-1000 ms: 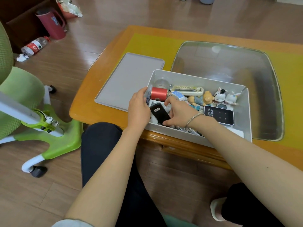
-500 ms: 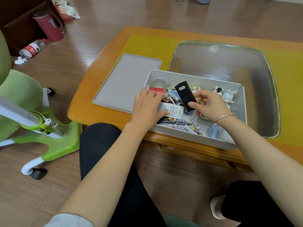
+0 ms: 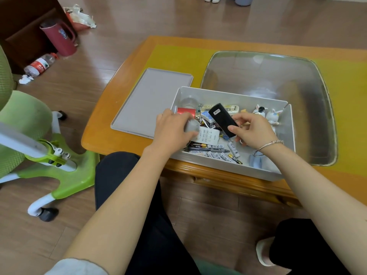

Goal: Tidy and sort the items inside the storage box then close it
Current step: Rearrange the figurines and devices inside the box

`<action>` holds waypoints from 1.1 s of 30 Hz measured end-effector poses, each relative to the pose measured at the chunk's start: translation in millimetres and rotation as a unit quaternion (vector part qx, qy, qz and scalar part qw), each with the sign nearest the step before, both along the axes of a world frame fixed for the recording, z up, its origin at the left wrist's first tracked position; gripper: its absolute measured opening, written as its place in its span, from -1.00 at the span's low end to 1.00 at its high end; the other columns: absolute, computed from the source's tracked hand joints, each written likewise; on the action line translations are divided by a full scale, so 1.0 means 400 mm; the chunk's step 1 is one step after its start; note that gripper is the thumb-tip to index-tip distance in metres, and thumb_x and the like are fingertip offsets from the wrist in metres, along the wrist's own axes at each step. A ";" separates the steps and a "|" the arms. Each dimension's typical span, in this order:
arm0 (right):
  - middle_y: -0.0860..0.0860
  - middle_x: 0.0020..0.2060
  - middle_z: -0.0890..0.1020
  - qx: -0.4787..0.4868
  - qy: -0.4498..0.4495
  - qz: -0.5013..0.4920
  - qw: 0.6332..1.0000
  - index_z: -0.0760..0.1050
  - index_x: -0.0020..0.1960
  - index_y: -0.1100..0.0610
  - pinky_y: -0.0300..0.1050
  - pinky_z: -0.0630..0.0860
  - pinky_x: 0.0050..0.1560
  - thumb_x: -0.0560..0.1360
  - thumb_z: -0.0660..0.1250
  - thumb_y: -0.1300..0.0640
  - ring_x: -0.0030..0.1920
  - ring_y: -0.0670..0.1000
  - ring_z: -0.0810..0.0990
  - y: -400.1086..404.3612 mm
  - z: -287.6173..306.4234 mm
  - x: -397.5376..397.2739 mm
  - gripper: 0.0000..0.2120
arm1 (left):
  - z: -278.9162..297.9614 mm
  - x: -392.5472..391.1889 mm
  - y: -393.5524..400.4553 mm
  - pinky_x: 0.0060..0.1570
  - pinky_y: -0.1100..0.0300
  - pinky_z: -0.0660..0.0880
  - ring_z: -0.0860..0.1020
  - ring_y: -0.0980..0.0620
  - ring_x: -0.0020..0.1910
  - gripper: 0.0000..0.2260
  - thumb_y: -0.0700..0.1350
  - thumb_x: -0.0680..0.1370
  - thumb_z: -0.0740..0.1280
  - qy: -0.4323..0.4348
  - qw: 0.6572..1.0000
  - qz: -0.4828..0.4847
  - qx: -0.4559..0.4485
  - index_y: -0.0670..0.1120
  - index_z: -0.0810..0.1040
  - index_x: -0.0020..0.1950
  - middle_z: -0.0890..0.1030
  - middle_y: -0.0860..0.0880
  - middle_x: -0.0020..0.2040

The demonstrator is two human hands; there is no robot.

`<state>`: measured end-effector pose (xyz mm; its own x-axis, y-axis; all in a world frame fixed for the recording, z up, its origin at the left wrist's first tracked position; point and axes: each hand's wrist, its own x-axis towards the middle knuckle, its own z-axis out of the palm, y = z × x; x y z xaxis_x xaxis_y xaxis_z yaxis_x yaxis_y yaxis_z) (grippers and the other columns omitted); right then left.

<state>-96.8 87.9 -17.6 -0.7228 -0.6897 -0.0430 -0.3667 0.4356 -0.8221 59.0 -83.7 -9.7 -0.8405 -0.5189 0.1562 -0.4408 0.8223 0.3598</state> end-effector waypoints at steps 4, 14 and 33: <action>0.02 -0.30 0.46 0.020 0.051 0.021 0.998 0.60 0.01 0.08 -0.21 0.49 -0.29 0.44 0.42 0.22 -0.34 0.02 0.59 -0.011 0.007 0.013 -0.84 | 0.039 0.028 -0.012 -0.01 0.14 0.17 0.39 -0.03 0.12 -0.64 0.13 0.46 0.41 0.106 0.990 0.067 0.071 0.05 0.49 0.20 0.53 0.08 -0.05; 0.03 -0.30 0.54 0.124 0.106 0.177 0.971 0.60 0.09 0.13 -0.23 0.35 -0.23 0.47 0.39 0.13 -0.26 -0.01 0.52 -0.080 0.008 0.075 -0.79 | 0.065 0.074 -0.034 -0.02 0.39 0.39 0.50 0.10 0.02 -0.70 -0.08 0.55 0.37 0.275 0.928 0.130 0.215 -0.11 0.40 0.22 0.50 0.07 0.06; 0.03 0.08 0.58 0.004 0.005 0.061 0.998 0.49 0.21 0.06 -0.09 0.62 -0.20 0.40 0.47 0.18 -0.38 -0.04 0.59 -0.066 0.060 0.055 -0.61 | 0.045 0.022 -0.029 -0.13 0.52 0.40 0.47 0.43 -0.08 -0.70 -0.12 0.57 0.32 0.240 0.931 0.077 0.264 -0.06 0.43 0.29 0.43 0.26 -0.02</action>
